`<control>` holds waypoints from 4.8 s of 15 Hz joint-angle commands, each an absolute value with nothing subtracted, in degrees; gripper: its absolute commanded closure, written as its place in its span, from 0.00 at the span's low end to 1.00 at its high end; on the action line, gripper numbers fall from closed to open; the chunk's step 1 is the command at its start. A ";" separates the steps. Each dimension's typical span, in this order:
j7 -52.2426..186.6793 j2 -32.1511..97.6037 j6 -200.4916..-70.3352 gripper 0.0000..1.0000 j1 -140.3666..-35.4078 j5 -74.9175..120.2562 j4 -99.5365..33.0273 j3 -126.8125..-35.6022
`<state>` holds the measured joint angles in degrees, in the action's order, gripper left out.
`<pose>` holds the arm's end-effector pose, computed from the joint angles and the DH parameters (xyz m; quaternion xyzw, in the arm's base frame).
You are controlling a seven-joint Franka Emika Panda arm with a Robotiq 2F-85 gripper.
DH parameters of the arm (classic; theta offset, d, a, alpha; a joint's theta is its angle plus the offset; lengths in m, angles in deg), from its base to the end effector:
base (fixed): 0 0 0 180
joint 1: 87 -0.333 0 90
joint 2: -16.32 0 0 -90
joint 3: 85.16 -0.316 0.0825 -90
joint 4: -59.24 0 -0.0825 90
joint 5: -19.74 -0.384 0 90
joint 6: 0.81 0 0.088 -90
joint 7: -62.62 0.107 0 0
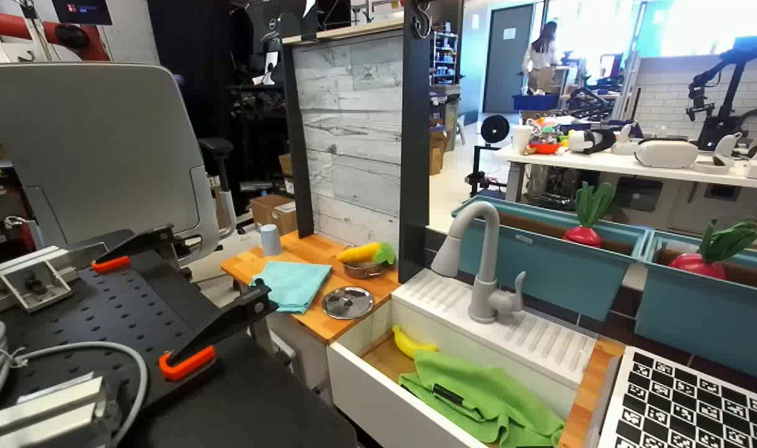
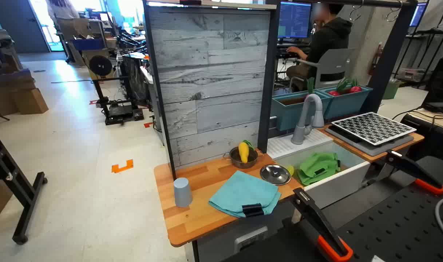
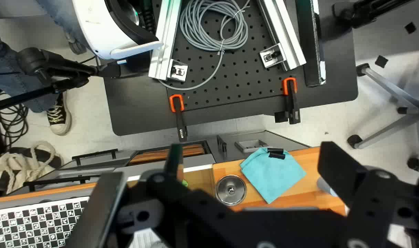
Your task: Move the upside down cup to the right.
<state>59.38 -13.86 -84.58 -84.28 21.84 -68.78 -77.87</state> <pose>0.3569 -0.0751 0.5499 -0.9911 0.0459 0.1220 0.0265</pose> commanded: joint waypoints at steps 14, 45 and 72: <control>59.08 -13.75 -84.47 0.00 -83.55 21.61 -68.64 -78.42; 86.19 11.45 -121.28 0.00 -90.65 20.46 -77.90 -94.44; 112.03 41.57 -144.18 0.00 -105.16 27.73 -63.89 -89.39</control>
